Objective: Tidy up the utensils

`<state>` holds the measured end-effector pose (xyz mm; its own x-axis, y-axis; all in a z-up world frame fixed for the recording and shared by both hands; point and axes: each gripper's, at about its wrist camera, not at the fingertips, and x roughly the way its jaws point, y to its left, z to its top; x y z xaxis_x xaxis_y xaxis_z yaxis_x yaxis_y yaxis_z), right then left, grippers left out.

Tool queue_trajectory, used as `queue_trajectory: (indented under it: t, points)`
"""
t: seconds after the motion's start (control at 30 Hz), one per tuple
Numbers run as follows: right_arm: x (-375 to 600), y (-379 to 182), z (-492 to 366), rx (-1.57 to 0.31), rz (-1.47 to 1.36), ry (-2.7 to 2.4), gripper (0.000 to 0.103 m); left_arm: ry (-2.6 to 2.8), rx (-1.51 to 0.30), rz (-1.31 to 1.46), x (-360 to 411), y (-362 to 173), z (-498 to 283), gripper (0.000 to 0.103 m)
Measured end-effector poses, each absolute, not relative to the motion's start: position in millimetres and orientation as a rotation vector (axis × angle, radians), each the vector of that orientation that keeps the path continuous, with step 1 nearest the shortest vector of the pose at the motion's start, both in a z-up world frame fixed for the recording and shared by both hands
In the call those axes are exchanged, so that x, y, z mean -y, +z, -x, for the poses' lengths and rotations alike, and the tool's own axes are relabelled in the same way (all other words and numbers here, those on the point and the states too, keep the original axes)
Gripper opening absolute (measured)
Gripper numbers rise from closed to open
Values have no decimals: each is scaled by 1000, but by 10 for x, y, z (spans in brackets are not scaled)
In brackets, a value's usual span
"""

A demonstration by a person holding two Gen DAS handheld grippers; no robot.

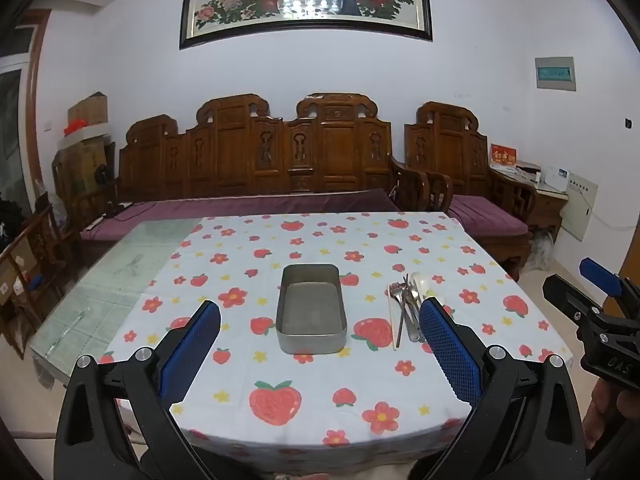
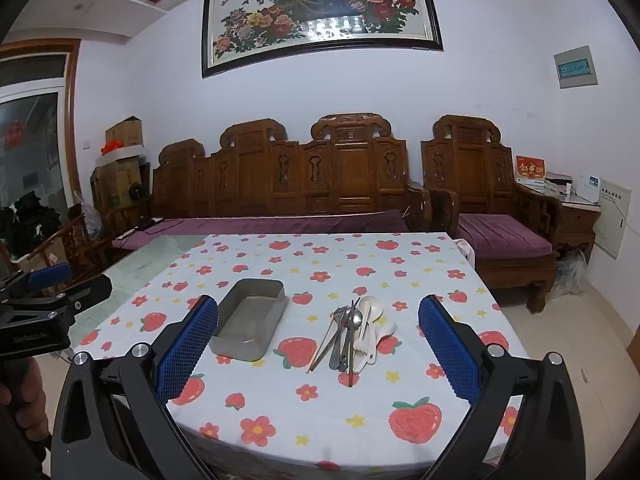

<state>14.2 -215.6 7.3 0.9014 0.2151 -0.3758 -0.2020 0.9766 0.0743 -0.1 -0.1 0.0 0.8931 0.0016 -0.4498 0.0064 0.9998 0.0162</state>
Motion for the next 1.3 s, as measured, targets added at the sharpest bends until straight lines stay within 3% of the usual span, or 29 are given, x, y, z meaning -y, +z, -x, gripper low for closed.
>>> queue_trajectory:
  t: [1.3]
  points:
    - [2155, 102, -133, -389, -40, 220, 101, -4, -447, -19, 73, 163, 42, 96]
